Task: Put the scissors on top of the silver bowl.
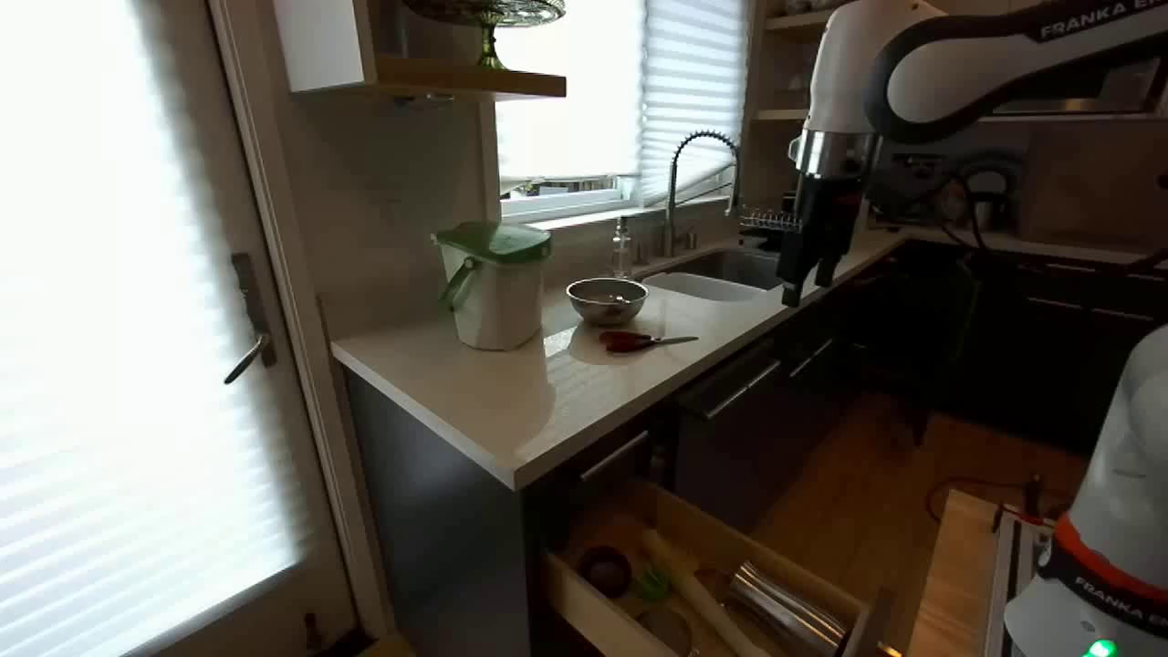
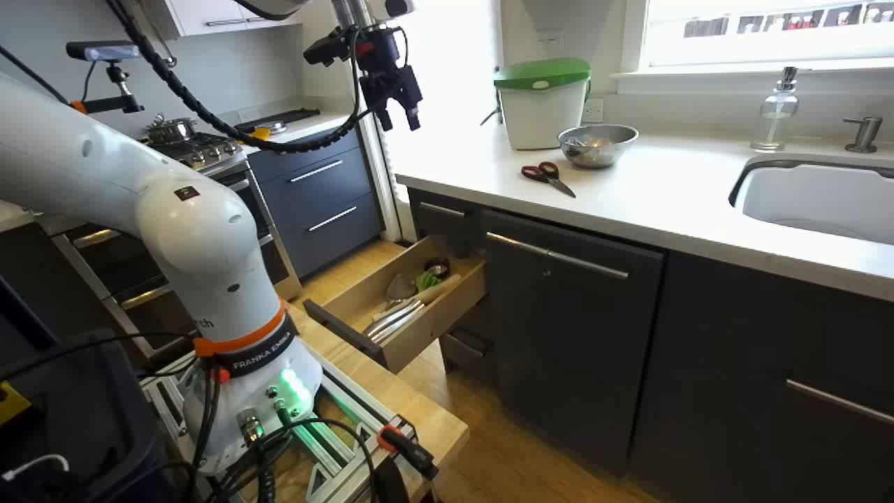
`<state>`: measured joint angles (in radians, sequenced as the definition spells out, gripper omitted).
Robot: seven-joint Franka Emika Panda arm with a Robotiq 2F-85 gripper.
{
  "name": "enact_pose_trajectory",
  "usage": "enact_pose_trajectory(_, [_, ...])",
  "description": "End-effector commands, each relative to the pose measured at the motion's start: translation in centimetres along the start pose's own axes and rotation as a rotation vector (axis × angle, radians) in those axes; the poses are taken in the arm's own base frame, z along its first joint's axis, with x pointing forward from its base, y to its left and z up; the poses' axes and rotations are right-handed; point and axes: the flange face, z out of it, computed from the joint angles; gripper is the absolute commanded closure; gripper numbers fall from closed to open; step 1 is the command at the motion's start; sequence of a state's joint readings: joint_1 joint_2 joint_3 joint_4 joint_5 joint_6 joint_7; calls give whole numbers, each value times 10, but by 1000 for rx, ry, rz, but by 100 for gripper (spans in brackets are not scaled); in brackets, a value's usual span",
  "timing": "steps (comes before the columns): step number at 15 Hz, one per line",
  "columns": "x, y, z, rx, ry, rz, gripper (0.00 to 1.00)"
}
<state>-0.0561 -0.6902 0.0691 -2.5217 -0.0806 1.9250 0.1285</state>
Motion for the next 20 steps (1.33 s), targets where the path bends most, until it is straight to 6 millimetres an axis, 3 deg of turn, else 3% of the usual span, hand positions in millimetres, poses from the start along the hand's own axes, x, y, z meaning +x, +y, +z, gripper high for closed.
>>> enact_pose_trajectory(1, [0, 0, -1, 0, -1, 0, 0])
enact_pose_trajectory(7, [0, 0, 0, 0, -2, 0, 0])
enact_pose_trajectory(9, [15, 25, -2, 78, 52, 56, 0])
enact_pose_trajectory(12, [61, 88, 1, 140, 156, 116, 0])
enact_pose_trajectory(15, [103, 131, 15, 230, 201, 81, 0])
enact_pose_trajectory(18, [144, 141, 47, 319, 105, -35, 0])
enact_pose_trajectory(20, [173, 139, 69, 241, 8, -74, 0])
